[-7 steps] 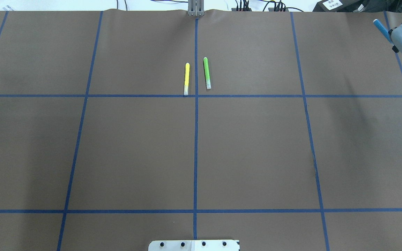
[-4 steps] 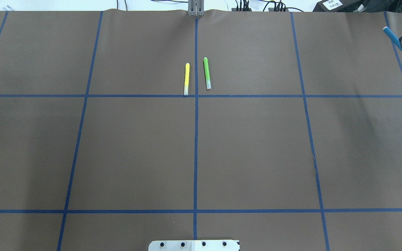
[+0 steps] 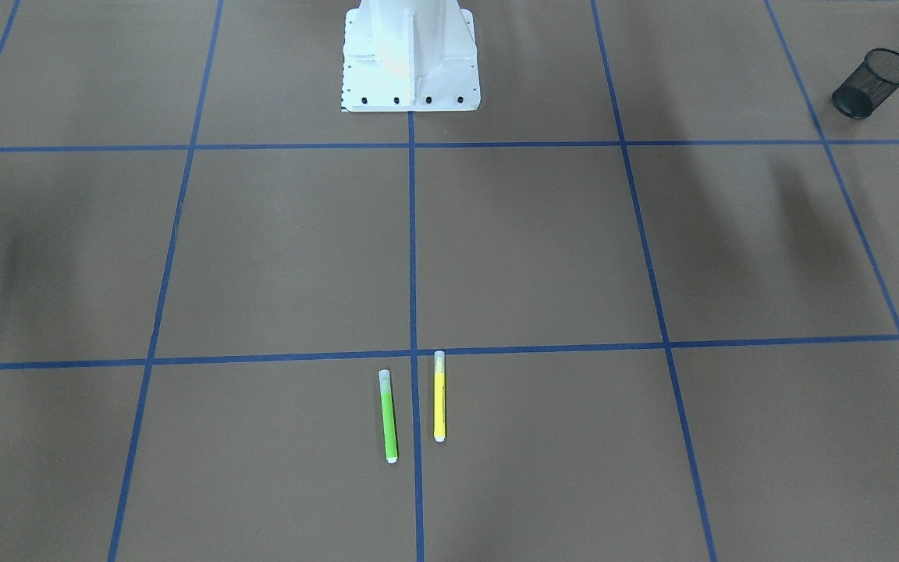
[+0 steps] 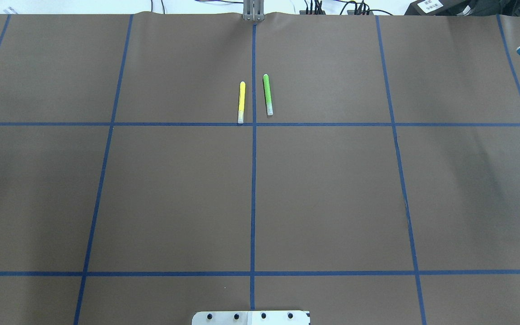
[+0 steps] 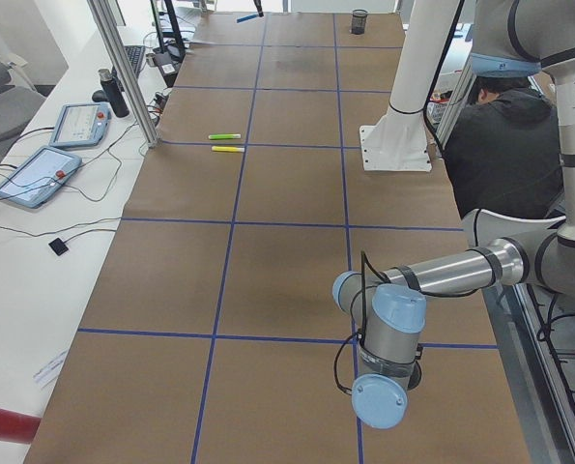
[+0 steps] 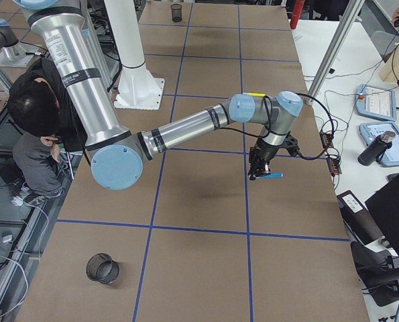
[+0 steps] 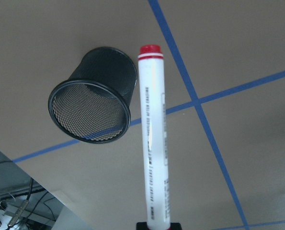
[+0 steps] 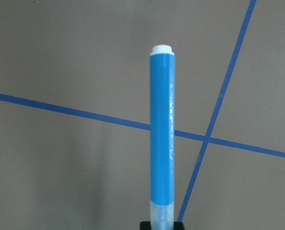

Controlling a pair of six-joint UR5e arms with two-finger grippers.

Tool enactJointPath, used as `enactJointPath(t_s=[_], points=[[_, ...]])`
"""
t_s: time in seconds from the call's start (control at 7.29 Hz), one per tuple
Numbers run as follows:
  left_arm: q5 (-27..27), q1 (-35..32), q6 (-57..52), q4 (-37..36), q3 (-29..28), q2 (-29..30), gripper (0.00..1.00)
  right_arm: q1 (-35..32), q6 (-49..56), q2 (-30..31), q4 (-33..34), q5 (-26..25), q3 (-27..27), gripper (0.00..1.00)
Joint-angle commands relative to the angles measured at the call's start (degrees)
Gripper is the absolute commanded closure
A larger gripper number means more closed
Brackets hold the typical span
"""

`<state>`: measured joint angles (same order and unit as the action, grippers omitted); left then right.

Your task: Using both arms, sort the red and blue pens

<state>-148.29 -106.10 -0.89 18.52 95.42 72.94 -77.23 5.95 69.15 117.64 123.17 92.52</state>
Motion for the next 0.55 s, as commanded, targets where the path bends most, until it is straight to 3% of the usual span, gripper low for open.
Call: enactJointPath(t_s=[0.0, 0.41], points=[[-1.6, -0.7, -0.2, -2.0, 0.1, -3.3, 1.00, -0.4, 0.1, 1.2, 0.0, 0.8, 0.3, 1.00], [-3.4, -0.9, -2.1, -2.5, -0.8, -4.0, 1.00, -1.1, 3.1, 2.5, 0.0, 1.4, -0.2, 1.00]])
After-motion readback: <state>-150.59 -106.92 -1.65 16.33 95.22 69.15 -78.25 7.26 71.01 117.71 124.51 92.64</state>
